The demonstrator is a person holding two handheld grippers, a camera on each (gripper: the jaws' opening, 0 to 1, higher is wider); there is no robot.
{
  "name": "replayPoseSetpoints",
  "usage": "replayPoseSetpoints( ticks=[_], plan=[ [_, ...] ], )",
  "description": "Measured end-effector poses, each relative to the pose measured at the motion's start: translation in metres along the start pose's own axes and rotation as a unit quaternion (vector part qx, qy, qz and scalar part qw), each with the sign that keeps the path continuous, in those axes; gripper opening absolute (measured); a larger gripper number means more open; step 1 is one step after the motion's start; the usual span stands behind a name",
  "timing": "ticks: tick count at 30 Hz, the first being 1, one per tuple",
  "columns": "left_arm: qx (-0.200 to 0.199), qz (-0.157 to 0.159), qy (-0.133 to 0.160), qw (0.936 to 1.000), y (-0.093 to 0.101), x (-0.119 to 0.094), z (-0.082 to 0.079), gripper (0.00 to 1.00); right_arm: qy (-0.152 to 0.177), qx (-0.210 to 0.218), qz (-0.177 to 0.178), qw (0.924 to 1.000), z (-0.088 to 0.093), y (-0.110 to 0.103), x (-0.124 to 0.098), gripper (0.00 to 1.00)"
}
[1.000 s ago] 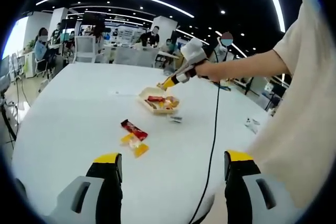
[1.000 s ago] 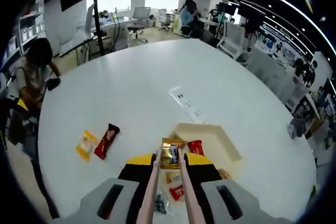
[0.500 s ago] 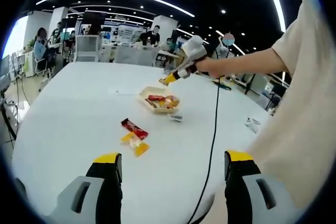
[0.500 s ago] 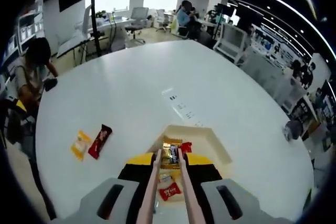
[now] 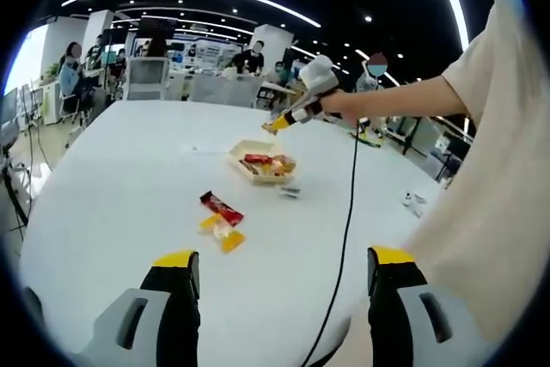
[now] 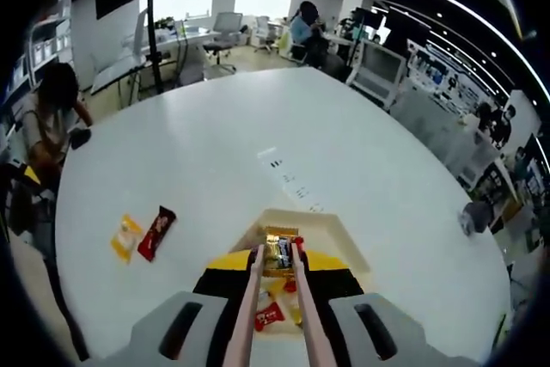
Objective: Place the target food into the container with the food tongs after gripping and lifting it, then release it inside without dropping or visibly crushing the food.
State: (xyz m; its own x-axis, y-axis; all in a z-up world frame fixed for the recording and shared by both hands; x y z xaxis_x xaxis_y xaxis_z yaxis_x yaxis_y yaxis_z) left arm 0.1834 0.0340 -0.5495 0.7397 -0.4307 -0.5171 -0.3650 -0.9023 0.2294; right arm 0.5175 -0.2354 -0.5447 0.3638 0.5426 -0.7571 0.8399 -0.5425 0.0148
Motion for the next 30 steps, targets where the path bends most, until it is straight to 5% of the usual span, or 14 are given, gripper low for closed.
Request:
replayPoseSetpoints(
  ticks=[30],
  plan=[
    [0.002,0.004,-0.005,1.0000,0.005,0.003,0.000,0.80,0.008,-0.006,0.009,0.9999,-0.008,0.015,-0.003,0.20]
  ],
)
Point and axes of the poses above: the point that each gripper's makers call its tool centre point, and the gripper's own axes: x roughly forward along the fingers, y roughly to its right, z roughly out of its underside, the point moved 9 cm from there along -x, roughly backward along the fingers, and after that the axes turned 10 degrees about -z, right-handed, at the moved point
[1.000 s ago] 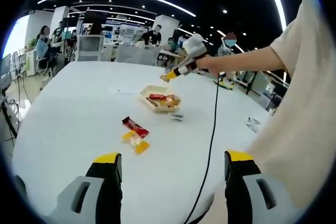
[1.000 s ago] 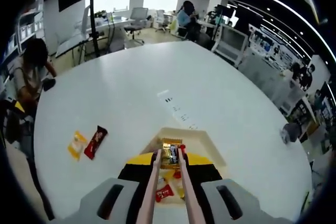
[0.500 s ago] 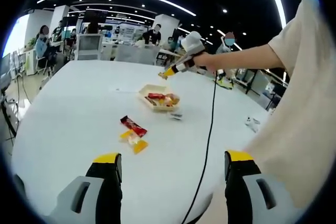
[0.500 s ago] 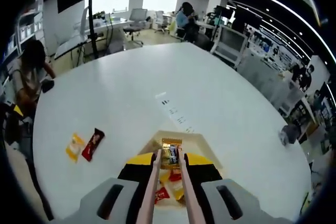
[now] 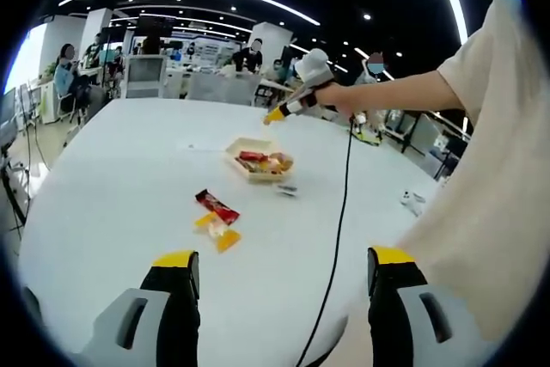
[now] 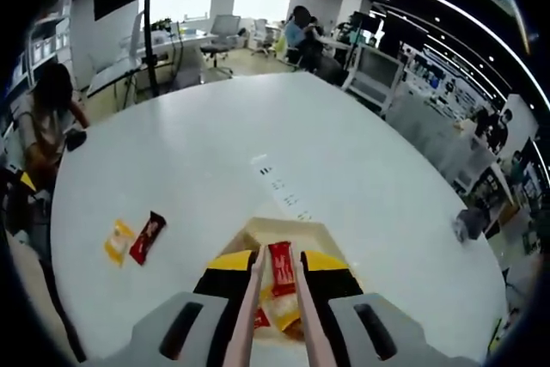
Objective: Place the target food into the container with the food tongs after gripping and lifting it, then release it inside without dropping or visibly crushing the food.
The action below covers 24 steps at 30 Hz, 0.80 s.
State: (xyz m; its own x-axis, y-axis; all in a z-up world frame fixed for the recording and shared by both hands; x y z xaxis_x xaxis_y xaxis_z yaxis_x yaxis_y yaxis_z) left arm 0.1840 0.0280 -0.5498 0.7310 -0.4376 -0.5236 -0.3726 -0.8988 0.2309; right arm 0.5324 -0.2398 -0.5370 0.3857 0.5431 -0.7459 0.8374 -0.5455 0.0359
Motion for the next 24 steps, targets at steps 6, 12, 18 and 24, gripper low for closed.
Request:
replayPoseSetpoints(
  ticks=[6,12,18,24],
  plan=[
    [0.000,0.000,0.000,1.0000,0.000,0.000,0.000,0.80,0.002,0.003,0.000,1.0000,0.001,0.001,0.000,0.21],
    [0.001,0.001,0.001,1.0000,0.000,0.001,-0.001,0.80,0.001,0.003,-0.002,1.0000,0.004,-0.001,-0.001,0.21],
    [0.002,0.002,0.001,1.0000,0.001,0.001,-0.001,0.80,-0.002,0.006,-0.005,1.0000,0.010,-0.005,-0.004,0.21],
    [0.004,0.005,0.000,1.0000,0.002,0.002,-0.001,0.80,-0.003,0.008,-0.009,0.9999,0.015,-0.009,-0.005,0.21]
  ],
)
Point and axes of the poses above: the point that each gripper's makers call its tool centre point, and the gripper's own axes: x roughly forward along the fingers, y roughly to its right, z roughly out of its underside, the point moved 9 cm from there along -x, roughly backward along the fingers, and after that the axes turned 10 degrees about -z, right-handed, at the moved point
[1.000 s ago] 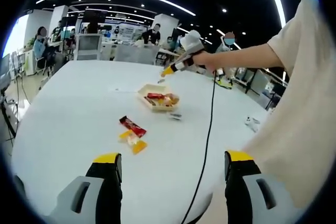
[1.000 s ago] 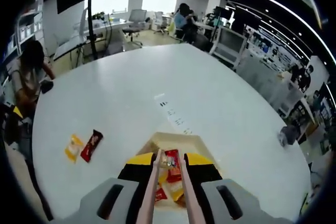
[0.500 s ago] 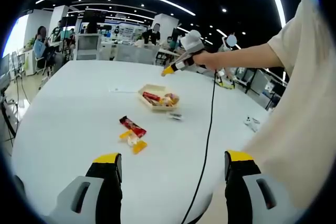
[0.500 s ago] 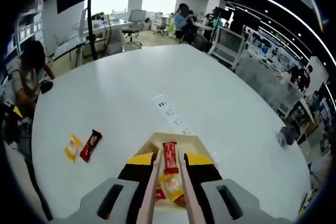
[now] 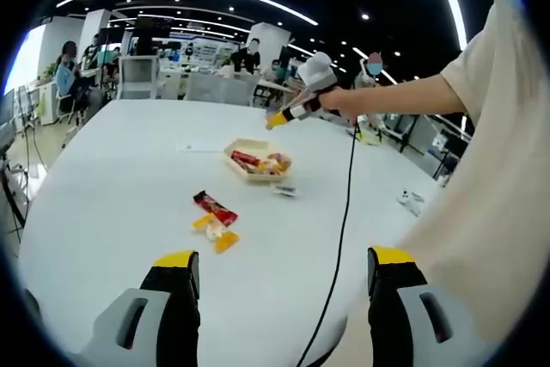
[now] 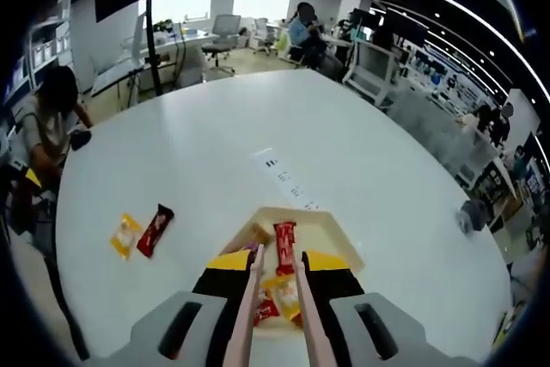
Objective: Place the target food into the container with the food tongs after gripping and lifting it, then release it inside without dropping or visibly crushing the food.
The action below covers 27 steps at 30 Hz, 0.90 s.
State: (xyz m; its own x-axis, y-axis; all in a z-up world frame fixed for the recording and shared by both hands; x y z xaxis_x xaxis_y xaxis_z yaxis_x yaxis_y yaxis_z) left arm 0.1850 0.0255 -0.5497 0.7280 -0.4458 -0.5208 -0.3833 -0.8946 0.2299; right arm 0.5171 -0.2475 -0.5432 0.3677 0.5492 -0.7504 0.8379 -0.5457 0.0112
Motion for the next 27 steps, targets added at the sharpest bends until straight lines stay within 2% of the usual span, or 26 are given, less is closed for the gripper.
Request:
replayPoseSetpoints(
  ticks=[14,27],
  plan=[
    [0.004,0.004,0.002,1.0000,0.003,0.001,-0.001,0.80,-0.001,-0.001,-0.018,0.9998,0.009,-0.023,0.004,0.21],
    [-0.001,-0.004,0.002,1.0000,0.001,-0.005,0.004,0.80,0.006,0.005,-0.043,0.9990,0.003,-0.055,0.022,0.22]
  ],
)
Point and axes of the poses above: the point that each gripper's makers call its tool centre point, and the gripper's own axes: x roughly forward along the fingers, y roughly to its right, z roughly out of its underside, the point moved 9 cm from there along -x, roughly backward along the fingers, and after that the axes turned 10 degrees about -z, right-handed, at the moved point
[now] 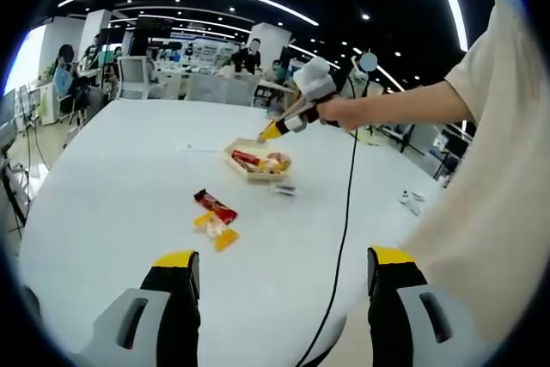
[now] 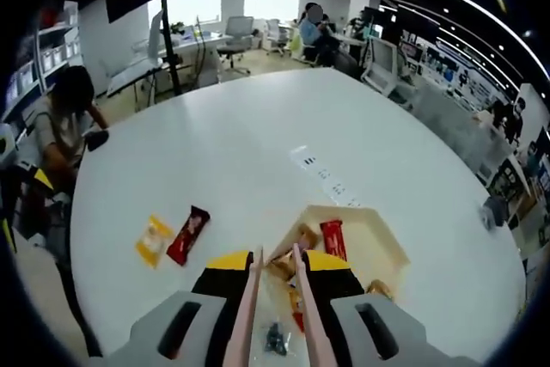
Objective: Place the target food into the container with the food tongs after gripping and lifting it, then release it inside without dropping or visibly crushing the food.
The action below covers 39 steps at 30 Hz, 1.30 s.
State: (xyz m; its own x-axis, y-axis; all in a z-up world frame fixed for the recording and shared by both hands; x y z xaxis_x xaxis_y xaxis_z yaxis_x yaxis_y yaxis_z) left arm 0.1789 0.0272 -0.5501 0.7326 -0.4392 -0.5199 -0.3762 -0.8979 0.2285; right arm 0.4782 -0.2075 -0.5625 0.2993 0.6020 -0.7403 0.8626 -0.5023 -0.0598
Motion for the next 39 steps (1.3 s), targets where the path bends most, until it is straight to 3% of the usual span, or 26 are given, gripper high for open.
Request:
replayPoseSetpoints(
  ticks=[14,39],
  plan=[
    [-0.005,-0.005,-0.001,1.0000,-0.002,-0.005,0.005,0.79,-0.002,0.004,-0.036,0.9993,-0.001,-0.037,0.027,0.22],
    [-0.014,-0.017,-0.003,0.9998,-0.012,-0.016,0.010,0.79,-0.004,0.013,-0.065,0.9978,-0.005,-0.065,0.058,0.23]
  ],
)
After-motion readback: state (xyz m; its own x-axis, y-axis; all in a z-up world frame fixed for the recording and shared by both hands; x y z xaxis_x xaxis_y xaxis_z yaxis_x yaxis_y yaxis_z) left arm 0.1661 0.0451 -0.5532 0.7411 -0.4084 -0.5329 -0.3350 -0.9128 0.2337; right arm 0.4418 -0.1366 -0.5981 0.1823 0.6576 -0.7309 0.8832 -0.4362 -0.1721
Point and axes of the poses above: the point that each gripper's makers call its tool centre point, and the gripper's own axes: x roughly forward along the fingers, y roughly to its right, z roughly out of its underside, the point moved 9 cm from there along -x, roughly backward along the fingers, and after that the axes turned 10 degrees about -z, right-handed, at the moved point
